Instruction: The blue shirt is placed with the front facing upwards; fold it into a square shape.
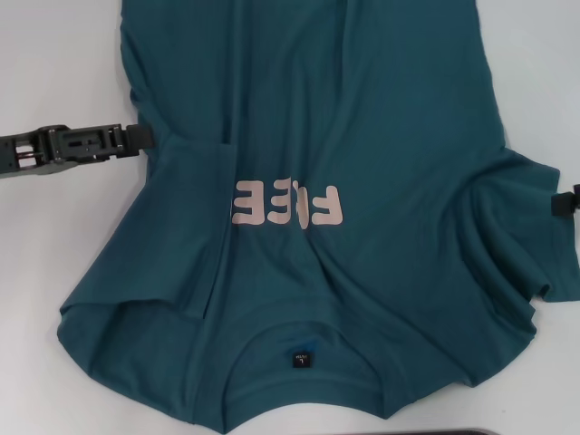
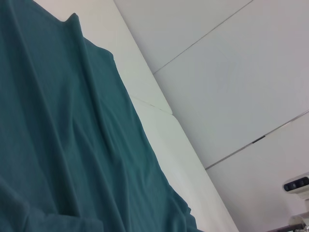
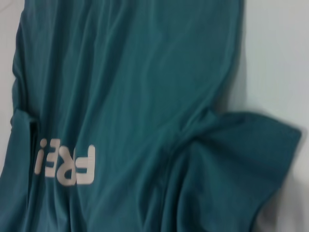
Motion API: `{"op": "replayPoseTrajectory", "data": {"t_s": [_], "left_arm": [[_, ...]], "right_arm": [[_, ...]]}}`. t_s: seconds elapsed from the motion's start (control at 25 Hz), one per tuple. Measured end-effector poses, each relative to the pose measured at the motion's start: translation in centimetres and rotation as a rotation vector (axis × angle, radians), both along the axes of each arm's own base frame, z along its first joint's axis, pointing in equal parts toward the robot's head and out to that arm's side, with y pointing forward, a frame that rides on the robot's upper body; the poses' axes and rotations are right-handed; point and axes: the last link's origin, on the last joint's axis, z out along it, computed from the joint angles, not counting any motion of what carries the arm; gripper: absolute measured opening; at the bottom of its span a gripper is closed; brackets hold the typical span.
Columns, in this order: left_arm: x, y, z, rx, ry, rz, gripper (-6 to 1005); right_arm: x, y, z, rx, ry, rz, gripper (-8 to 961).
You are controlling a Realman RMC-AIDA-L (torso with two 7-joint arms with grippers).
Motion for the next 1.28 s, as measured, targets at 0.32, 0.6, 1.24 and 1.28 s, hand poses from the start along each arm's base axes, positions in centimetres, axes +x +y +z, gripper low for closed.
{"op": "replayPoseTrajectory", "data": {"t_s": [0.32, 0.6, 1.24, 1.28], "left_arm": [[0.0, -0.1, -0.2, 0.0, -0.005, 0.002, 647], [0.1, -0.1, -0.3, 0.001, -0.006, 0.0, 647], [0.2, 0.0, -0.1, 0.006, -0.016, -0.002, 647], [0.2, 0.0, -0.1, 0.005, -0.017, -0.002, 647]], "right_arm": [[-0.2, 1.0, -1.8, 0.003, 0.022, -0.013, 873], [-0.7, 1.8, -2.0, 0.052, 0.05, -0.021, 873], [-0.4, 1.5, -1.7, 0.012, 0.009, -0.041, 324], [-0.3, 1.5, -1.6, 0.013, 0.008, -0.044, 285]]}}
